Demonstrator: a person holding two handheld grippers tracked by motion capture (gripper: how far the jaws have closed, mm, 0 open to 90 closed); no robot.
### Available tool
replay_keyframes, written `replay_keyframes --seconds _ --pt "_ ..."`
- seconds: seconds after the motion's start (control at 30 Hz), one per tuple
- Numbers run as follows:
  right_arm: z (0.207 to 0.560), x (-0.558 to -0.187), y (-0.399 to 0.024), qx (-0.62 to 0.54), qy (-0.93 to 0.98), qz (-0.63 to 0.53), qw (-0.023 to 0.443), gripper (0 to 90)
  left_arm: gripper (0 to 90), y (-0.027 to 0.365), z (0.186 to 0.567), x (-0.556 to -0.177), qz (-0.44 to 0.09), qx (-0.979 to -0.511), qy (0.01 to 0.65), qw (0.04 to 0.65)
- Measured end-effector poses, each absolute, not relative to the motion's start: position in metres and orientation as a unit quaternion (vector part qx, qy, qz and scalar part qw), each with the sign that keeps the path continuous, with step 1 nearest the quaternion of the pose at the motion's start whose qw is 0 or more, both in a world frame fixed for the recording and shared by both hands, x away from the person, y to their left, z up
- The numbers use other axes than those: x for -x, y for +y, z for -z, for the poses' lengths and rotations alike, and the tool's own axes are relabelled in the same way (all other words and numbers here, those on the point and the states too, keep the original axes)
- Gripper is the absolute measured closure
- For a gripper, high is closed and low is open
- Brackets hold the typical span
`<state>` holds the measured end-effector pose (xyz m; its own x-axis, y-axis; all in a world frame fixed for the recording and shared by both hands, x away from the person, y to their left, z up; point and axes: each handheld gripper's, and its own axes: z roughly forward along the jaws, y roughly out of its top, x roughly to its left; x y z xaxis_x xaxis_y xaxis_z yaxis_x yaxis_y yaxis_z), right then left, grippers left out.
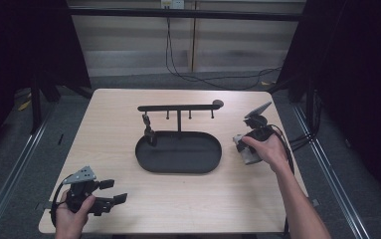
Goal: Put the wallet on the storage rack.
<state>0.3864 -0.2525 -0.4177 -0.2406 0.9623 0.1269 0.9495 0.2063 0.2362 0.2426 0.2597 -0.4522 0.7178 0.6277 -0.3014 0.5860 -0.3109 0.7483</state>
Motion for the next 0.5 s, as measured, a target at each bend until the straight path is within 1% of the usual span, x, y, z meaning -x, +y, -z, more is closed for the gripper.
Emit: replay_keyframes --seconds 0.13,0.5 --pt "0.414 -0.387 -0.253 -0.614 0.777 -0.133 0.027 33.2 22.2 0.259 0.453 -0.244 -0.02 -0.812 0.373 0.447" --pt "0.386 -0.387 -0.242 -0.599 0.787 -0.143 0.029 33.2 22.2 0.259 0.452 -0.242 -0.02 -0.813 0.369 0.45"
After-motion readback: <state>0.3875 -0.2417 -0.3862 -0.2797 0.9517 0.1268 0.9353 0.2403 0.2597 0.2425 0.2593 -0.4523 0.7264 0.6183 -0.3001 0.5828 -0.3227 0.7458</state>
